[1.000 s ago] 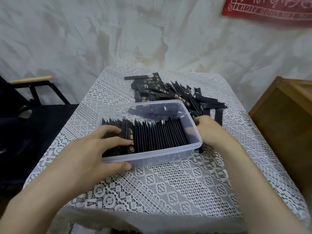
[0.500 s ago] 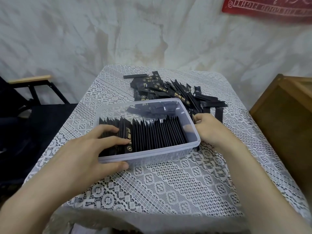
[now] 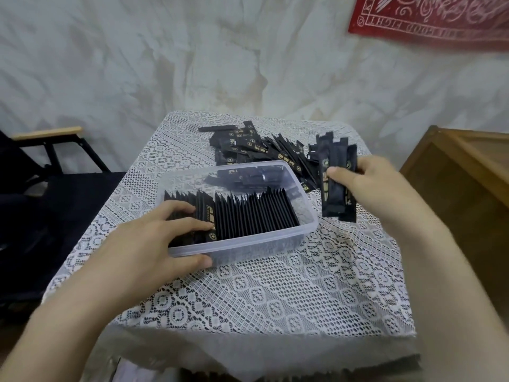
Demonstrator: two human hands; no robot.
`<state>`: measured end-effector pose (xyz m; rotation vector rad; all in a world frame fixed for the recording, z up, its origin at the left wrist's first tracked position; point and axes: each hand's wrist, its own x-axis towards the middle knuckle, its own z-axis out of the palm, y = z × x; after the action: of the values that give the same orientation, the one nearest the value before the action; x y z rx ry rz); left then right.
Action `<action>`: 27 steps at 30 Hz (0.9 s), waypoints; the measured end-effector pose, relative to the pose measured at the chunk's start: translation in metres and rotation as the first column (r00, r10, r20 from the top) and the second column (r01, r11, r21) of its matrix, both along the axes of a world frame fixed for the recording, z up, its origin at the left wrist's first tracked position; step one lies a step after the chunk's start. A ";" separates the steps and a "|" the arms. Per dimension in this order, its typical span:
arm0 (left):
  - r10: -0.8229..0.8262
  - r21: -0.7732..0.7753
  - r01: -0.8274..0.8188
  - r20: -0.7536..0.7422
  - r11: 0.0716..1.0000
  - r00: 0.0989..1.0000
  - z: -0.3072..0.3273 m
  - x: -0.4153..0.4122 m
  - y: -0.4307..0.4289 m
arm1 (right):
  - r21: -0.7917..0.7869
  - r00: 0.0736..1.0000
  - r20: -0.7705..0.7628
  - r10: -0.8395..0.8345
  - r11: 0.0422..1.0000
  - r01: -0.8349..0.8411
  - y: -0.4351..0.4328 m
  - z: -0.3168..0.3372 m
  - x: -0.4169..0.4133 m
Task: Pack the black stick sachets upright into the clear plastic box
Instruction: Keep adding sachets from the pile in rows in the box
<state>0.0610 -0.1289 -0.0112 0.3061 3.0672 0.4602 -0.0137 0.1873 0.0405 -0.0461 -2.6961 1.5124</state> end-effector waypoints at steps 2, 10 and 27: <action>-0.002 0.001 0.002 -0.012 1.000 1.000 0.000 0.000 0.001 | -0.024 0.992 -0.068 0.104 0.994 -0.106 -0.015 0.020 0.011; -0.010 -0.001 0.010 -0.039 1.000 0.999 -0.004 0.000 0.002 | 0.278 0.951 0.076 0.300 0.909 -0.309 -0.112 -0.013 0.004; -0.020 0.007 0.021 -0.069 1.000 0.997 -0.007 -0.002 0.004 | 0.413 0.964 0.063 0.259 0.873 -0.261 -0.137 -0.022 0.005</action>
<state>0.0594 -0.1248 -0.0183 0.3606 3.1264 0.4699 -0.0091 0.0508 0.0190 0.3444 -3.0648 0.9360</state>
